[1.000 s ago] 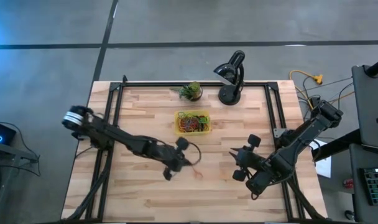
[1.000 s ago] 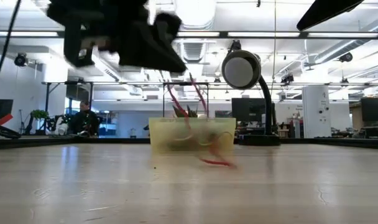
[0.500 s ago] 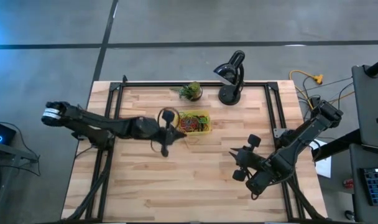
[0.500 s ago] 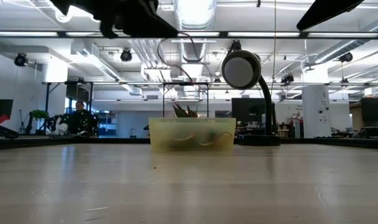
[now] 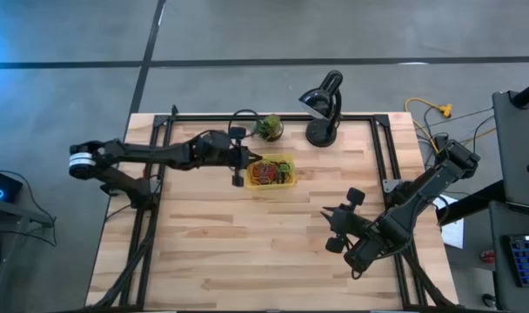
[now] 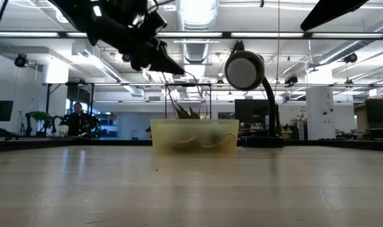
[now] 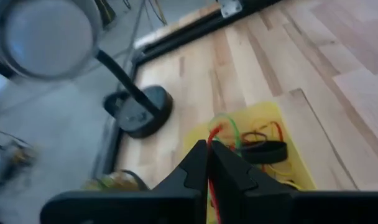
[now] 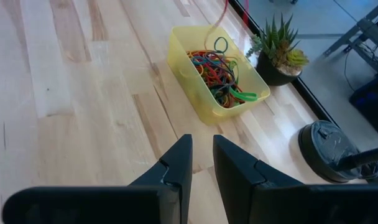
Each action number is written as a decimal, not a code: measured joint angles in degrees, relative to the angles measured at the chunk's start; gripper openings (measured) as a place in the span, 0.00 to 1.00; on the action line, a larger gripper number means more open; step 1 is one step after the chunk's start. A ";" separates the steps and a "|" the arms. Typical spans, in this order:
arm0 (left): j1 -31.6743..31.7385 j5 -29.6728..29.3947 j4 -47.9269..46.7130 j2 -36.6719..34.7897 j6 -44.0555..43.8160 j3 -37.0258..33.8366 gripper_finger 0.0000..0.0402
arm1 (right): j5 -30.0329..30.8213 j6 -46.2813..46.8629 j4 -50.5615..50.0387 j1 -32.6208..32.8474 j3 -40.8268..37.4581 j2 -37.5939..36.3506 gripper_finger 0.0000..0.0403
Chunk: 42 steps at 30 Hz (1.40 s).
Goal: Pick and place rubber bands into bin
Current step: Put the red rubber band in the yellow bin, then return to Home Position
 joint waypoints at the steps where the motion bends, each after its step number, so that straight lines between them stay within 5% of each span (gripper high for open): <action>1: 0.71 1.25 -0.01 0.68 -0.72 -0.02 0.00 | 0.00 -0.12 0.01 0.00 0.00 0.00 0.15; 20: 4.17 5.77 0.71 8.10 -7.91 0.00 0.01 | 0.02 -0.22 0.09 0.00 0.00 0.00 0.15; 29: 4.65 8.14 -0.26 8.06 -9.06 -0.14 0.24 | 0.23 -0.37 0.19 0.00 0.00 0.00 0.15; 35: 4.46 8.14 1.10 7.41 -11.40 0.41 0.34 | 9.56 -4.78 2.42 0.00 0.57 0.02 0.15; 42: 4.27 7.92 -0.23 -0.16 -14.19 -0.81 0.35 | 23.27 -15.57 3.52 -0.52 4.81 -0.45 0.15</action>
